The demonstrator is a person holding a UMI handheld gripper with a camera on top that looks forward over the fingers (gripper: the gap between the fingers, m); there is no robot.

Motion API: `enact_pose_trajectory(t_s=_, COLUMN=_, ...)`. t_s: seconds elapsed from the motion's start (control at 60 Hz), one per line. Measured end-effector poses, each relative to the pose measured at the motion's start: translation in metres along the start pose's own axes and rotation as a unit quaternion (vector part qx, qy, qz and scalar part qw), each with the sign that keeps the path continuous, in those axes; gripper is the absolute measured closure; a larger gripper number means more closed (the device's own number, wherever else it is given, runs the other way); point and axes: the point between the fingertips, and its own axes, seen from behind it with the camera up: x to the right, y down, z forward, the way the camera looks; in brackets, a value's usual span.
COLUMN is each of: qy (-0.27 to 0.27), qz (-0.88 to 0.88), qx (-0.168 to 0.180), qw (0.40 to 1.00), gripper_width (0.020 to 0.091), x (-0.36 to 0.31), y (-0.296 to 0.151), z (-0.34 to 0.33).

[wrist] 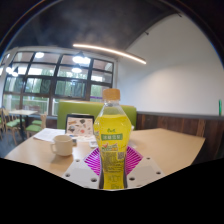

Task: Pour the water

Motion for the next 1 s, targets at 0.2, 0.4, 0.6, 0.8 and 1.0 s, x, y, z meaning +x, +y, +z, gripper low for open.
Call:
enact_pose_trajectory(t_s=0.2, qy=0.048, qz=-0.279, qx=0.046, qw=0.958, gripper_width=0.0845, x=0.021, y=-0.112, z=0.060)
enact_pose_trajectory(t_s=0.4, qy=0.034, qz=-0.687, qx=0.100, qw=0.719, gripper_width=0.0845, x=-0.065, y=-0.138, z=0.131)
enact_pose_trajectory(t_s=0.6, qy=0.010, qz=-0.883, qx=0.111, qw=0.456, gripper_width=0.0842, x=-0.112, y=-0.092, z=0.159)
enact_pose_trajectory(t_s=0.8, qy=0.004, qz=-0.904, qx=0.117, qw=0.411, gripper_width=0.0844, x=-0.118, y=-0.078, z=0.171)
enact_pose_trajectory(t_s=1.0, qy=0.019, qz=-0.856, qx=0.128, qw=0.500, gripper_width=0.0843, x=-0.102, y=-0.109, z=0.172)
